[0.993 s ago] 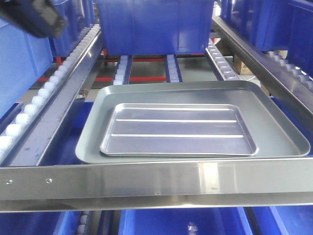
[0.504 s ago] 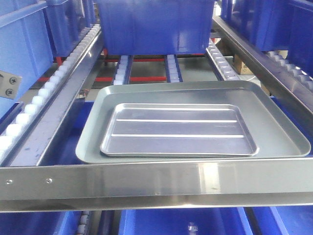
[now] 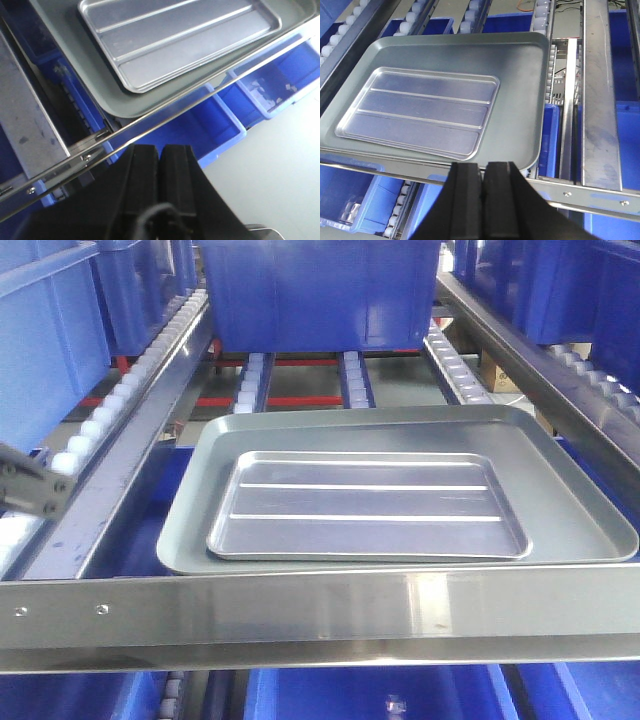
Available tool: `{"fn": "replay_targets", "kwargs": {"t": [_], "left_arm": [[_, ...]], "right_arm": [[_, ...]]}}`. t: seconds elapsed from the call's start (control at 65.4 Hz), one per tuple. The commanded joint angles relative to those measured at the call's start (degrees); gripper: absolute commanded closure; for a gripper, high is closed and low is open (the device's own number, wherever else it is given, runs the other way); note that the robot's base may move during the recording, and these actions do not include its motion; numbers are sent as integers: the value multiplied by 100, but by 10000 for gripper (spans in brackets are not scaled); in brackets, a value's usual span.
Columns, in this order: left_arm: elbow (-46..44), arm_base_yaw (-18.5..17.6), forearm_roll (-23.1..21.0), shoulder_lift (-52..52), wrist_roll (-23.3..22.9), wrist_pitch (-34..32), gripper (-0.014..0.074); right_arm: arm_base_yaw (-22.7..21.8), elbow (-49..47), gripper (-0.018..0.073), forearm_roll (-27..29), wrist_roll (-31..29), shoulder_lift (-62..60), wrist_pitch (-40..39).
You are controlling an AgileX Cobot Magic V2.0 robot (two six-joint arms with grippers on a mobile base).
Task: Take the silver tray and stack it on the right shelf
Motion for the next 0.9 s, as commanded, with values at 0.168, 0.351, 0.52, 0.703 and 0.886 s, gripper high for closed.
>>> {"fn": "replay_targets", "kwargs": {"t": [0.168,0.351,0.52,0.703,0.886], "left_arm": [[-164,1,-1766,-209,2626,-799,689],[158,121,-2779,-1466,3998,-585,689],[880,1062,-2779,-3027,4018,-523,689],[1698,2519,-2779,-4698,4018,-571,689],[2415,3817,-2928,-5455,4018,-1190,689]], "right_arm": [[-34,-175,506,-109,-72,16,-515],[-34,-175,506,-109,-72,16,-515],[-34,-175,506,-109,-72,16,-515],[-34,-175,506,-109,-72,16,-515],[-34,-175,506,-109,-72,16,-515]]}}
